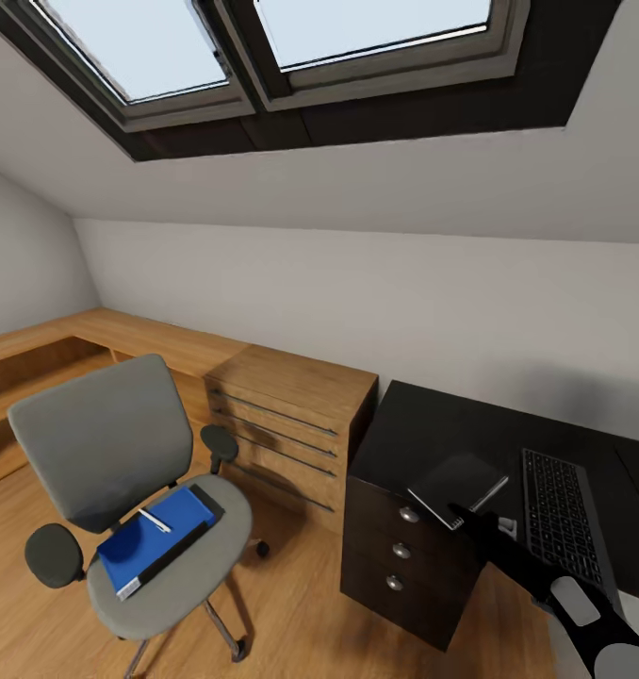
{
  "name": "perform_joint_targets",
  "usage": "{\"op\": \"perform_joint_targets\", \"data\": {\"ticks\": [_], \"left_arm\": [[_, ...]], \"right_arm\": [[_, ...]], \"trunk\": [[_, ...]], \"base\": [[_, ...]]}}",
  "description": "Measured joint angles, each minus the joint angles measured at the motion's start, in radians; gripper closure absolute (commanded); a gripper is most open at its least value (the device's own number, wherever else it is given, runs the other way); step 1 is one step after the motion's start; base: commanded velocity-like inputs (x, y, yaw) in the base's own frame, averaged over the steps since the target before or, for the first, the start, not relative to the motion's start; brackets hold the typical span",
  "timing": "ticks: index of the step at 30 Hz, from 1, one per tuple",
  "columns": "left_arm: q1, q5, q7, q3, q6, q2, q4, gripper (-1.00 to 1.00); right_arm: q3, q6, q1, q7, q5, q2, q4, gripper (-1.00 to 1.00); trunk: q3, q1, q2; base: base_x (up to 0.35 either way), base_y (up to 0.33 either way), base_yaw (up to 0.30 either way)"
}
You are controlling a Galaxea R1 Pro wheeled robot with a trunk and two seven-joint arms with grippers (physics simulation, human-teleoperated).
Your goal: In the bedroom, organize the workspace by keeping the computer under the desk, ensuring the monitor is on the desk, placing the keyboard on the desk next to the monitor, placing the mouse on the desk next to the keyboard, moving the folder from the swivel chair onto the desk next to the mouse, stacking the notebook on top of the folder with the pen on top of the notebook, and positioning the swivel chair next to the desk.
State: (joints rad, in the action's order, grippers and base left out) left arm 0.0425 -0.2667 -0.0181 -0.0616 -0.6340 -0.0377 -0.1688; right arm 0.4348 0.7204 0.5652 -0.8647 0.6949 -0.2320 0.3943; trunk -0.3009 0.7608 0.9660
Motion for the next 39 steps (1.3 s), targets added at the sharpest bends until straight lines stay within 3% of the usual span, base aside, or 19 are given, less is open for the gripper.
{"op": "perform_joint_targets", "data": {"ticks": [22,39], "left_arm": [[0.000,-0.002,-0.006,-0.001,0.000,-0.001,0.000,-1.00],[0.000,-0.003,-0.008,-0.001,-0.001,-0.002,0.000,-1.00]], "right_arm": [[-0.001,0.000,0.000,0.000,-0.001,0.002,-0.027,1.00],[-0.001,0.000,0.000,0.000,-0.001,0.002,-0.029,1.00]], "trunk": [[0.000,-0.001,0.000],[-0.053,0.065,0.119]], "base": [[-0.040,0.000,0.000],[0.000,0.000,0.000]]}}
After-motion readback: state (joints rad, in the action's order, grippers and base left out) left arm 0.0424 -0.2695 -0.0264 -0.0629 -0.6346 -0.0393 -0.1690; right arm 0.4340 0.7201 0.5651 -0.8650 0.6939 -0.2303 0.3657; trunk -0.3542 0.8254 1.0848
